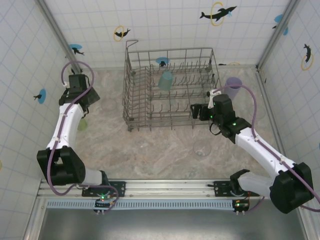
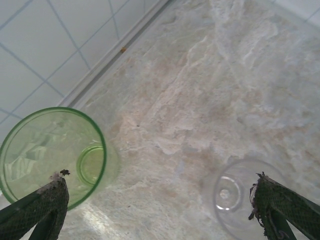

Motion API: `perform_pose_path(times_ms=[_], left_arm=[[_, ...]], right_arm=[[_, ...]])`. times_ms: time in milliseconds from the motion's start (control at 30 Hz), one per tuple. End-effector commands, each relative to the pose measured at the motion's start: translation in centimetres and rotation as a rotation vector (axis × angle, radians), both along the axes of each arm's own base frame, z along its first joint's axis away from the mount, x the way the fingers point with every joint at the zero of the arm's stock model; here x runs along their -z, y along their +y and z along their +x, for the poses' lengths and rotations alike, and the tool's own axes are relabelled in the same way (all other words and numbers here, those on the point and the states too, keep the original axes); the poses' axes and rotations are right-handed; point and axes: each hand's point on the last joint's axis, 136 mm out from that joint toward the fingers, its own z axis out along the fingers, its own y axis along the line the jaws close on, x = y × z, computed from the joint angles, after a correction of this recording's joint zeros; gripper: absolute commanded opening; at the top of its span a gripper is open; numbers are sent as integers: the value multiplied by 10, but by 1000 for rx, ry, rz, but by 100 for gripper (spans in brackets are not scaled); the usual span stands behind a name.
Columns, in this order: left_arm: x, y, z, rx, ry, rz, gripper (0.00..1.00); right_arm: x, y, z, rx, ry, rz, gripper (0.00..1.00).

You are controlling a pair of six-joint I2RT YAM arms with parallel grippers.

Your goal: Load the cups into the dish rack

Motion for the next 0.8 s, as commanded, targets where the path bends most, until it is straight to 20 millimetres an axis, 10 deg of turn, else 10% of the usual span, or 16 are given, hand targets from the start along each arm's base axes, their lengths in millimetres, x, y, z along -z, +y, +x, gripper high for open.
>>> perform_pose_path(times_ms=[0, 767], left_arm=[[12, 12, -2, -5, 25, -1, 97], [81, 38, -9, -41, 164, -31, 81]], right_arm=[[-8, -3, -3, 2, -15, 11, 100], [-9, 5, 6, -15, 13, 3, 100]])
